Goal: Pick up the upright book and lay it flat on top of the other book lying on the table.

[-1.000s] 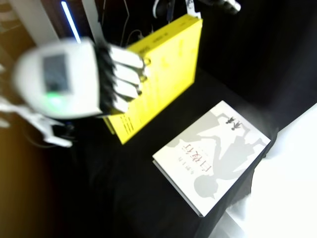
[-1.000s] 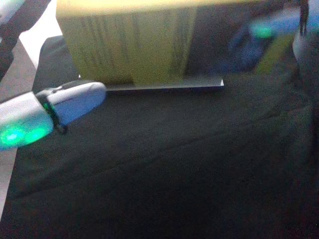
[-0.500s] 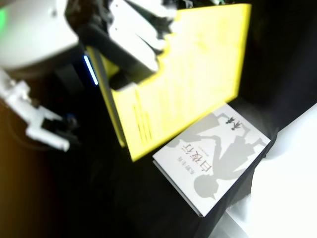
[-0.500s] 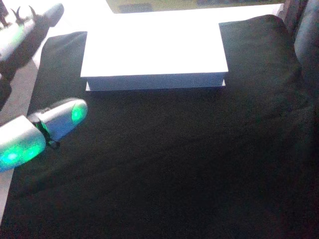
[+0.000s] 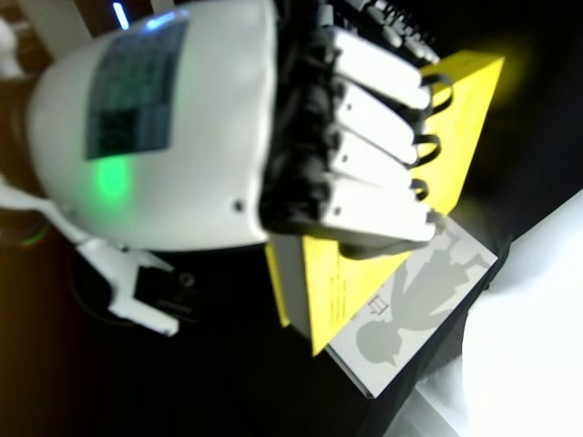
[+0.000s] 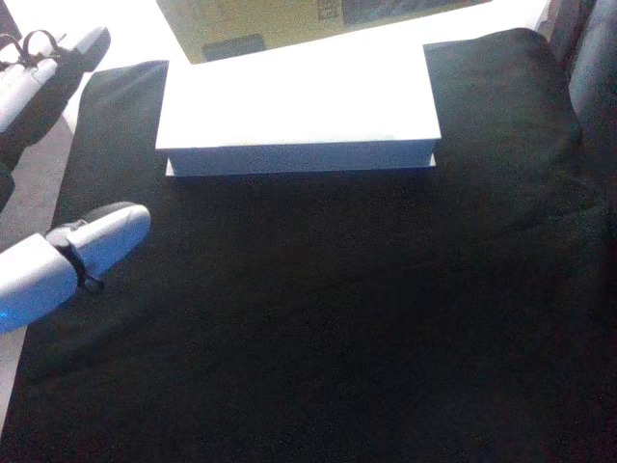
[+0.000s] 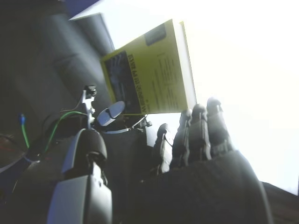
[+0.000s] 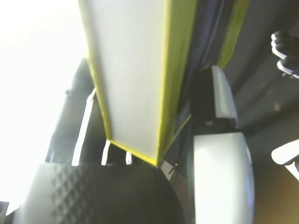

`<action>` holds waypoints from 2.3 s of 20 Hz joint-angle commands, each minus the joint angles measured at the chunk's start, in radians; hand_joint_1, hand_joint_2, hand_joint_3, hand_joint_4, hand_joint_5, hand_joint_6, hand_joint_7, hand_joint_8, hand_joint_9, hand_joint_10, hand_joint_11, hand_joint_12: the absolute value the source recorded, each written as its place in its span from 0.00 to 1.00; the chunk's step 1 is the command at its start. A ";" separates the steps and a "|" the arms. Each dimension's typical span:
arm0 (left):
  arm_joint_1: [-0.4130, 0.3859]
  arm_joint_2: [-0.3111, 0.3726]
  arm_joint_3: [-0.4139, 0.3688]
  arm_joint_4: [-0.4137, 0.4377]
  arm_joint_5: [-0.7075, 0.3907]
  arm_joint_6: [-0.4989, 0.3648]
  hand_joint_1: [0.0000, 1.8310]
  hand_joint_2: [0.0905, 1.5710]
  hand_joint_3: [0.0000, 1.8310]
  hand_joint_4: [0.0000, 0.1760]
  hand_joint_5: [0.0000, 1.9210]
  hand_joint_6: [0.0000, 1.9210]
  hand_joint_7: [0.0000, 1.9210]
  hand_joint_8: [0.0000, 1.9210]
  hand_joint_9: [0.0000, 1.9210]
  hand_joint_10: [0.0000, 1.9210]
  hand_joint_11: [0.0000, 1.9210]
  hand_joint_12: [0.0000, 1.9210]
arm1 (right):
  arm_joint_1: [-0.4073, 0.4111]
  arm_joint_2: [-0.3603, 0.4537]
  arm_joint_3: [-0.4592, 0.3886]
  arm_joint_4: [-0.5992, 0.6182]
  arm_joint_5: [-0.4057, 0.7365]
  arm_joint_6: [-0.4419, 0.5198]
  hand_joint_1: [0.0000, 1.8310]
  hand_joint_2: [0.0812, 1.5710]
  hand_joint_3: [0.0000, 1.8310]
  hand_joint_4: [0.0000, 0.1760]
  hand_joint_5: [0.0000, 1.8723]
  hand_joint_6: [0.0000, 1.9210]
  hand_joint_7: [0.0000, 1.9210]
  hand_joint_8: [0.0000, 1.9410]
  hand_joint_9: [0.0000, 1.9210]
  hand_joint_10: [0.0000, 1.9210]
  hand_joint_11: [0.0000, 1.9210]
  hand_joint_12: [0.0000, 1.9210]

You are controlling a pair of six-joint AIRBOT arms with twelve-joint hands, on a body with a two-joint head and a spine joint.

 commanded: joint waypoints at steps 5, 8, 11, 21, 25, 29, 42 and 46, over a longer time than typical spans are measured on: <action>0.018 0.002 -0.004 0.017 -0.149 -0.003 0.31 0.76 0.01 0.89 0.00 0.00 0.00 0.00 0.00 0.00 0.00 0.00 | -0.115 -0.034 0.031 0.115 0.096 -0.006 0.75 0.72 0.00 0.00 0.38 0.58 0.53 0.48 0.47 0.71 0.40 0.87; 0.027 0.004 -0.005 0.011 -0.156 -0.003 0.30 0.77 0.01 0.81 0.00 0.00 0.00 0.00 0.00 0.00 0.00 0.00 | -0.163 -0.053 0.049 0.130 0.085 -0.006 0.71 0.69 0.00 0.00 0.45 0.52 0.60 0.46 0.58 0.62 0.48 0.85; 0.037 0.009 -0.007 0.008 -0.168 -0.003 0.27 0.77 0.01 0.72 0.00 0.00 0.00 0.00 0.00 0.00 0.00 0.00 | -0.211 -0.073 0.058 0.144 0.070 -0.006 0.68 0.72 0.00 0.00 0.43 0.55 0.55 0.57 0.57 0.66 0.50 0.85; 0.051 0.010 -0.018 -0.017 -0.184 -0.003 0.28 0.80 0.01 0.78 0.00 0.00 0.00 0.00 0.00 0.00 0.00 0.00 | -0.337 -0.112 0.035 0.121 0.005 -0.002 0.75 0.70 0.00 0.00 0.43 0.52 0.53 0.48 0.50 0.72 0.43 0.88; 0.055 0.007 -0.014 -0.019 -0.185 -0.003 0.28 0.81 0.01 0.78 0.00 0.00 0.00 0.00 0.00 0.00 0.00 0.00 | -0.323 -0.117 0.075 0.143 0.005 0.006 0.68 0.75 0.00 0.00 0.38 0.59 0.49 0.67 0.57 0.75 0.45 0.93; 0.055 0.004 -0.010 -0.019 -0.183 -0.003 0.28 0.83 0.01 0.82 0.00 0.00 0.00 0.00 0.00 0.00 0.00 0.00 | -0.205 -0.094 0.106 0.141 -0.006 -0.006 0.65 0.79 0.00 0.00 0.36 0.63 0.45 0.81 0.49 0.94 0.41 1.00; 0.055 0.000 -0.002 -0.013 -0.185 -0.003 0.28 0.83 0.01 0.69 0.00 0.00 0.00 0.00 0.00 0.00 0.00 0.00 | -0.221 -0.168 0.115 0.067 -0.113 -0.061 0.74 0.74 0.00 0.00 0.36 0.58 0.47 0.61 0.45 0.79 0.39 0.97; 0.056 0.002 -0.006 -0.015 -0.185 -0.003 0.27 0.84 0.01 0.69 0.00 0.00 0.00 0.00 0.00 0.00 0.00 0.00 | -0.285 -0.170 0.094 0.061 -0.112 -0.023 0.69 0.70 0.00 0.00 0.31 0.32 0.32 0.25 0.30 0.55 0.20 0.88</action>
